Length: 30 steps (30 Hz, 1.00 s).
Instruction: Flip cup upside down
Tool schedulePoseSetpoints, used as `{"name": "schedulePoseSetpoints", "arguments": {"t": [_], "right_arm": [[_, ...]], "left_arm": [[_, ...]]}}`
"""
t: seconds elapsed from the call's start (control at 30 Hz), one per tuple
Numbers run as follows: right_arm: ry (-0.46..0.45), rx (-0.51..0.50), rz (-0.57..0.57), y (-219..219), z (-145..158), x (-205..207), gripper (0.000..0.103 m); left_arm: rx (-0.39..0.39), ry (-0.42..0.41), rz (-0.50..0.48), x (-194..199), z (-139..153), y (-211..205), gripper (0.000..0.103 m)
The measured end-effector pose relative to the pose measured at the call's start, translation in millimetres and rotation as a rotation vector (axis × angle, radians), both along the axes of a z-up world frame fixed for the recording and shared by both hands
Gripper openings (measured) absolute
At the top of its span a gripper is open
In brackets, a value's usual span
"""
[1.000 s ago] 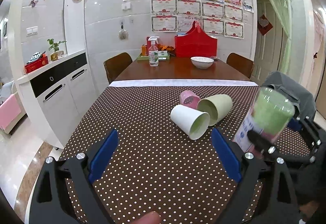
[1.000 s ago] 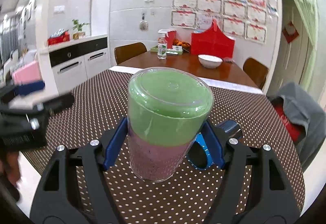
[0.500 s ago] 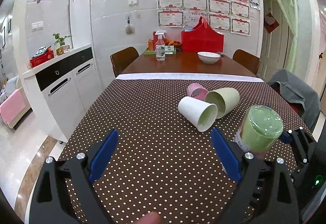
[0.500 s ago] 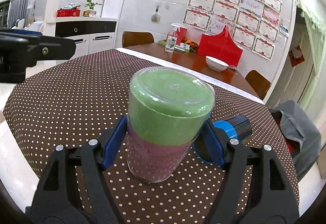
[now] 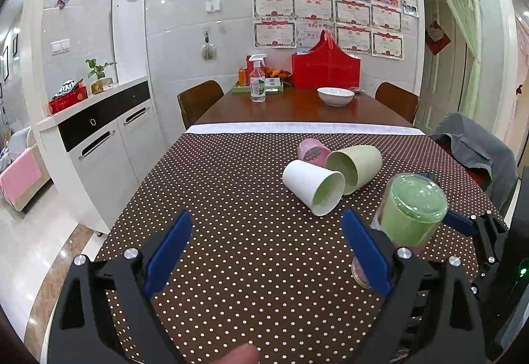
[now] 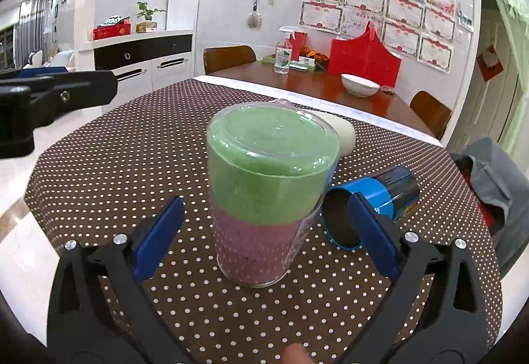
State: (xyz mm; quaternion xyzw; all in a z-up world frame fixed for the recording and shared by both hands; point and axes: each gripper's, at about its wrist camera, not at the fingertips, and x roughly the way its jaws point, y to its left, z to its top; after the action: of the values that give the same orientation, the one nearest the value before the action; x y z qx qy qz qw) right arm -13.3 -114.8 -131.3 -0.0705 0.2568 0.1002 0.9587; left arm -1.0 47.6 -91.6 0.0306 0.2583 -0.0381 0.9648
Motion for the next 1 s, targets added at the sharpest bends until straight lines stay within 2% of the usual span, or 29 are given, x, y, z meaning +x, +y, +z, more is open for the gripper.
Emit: {"name": "schedulePoseSetpoints", "arguments": {"t": [0.3, 0.57, 0.9, 1.0], "right_arm": [[-0.01, 0.131, 0.002, -28.9, 36.4, -12.2, 0.097], [-0.074, 0.259, -0.056, -66.7, 77.0, -32.1, 0.097], [-0.152, 0.281, -0.136, -84.1, 107.0, -50.7, 0.097], [-0.163, 0.252, -0.174, -83.7, 111.8, -55.8, 0.097]], "left_arm": [[-0.006, -0.061, 0.025, -20.6, 17.8, -5.5, 0.091], [-0.009, -0.125, 0.036, -38.4, 32.0, -16.6, 0.091], [-0.017, -0.182, 0.04, -54.2, 44.0, -30.5, 0.091], [-0.016, -0.195, 0.038, -58.3, 48.0, -35.6, 0.091]]}}
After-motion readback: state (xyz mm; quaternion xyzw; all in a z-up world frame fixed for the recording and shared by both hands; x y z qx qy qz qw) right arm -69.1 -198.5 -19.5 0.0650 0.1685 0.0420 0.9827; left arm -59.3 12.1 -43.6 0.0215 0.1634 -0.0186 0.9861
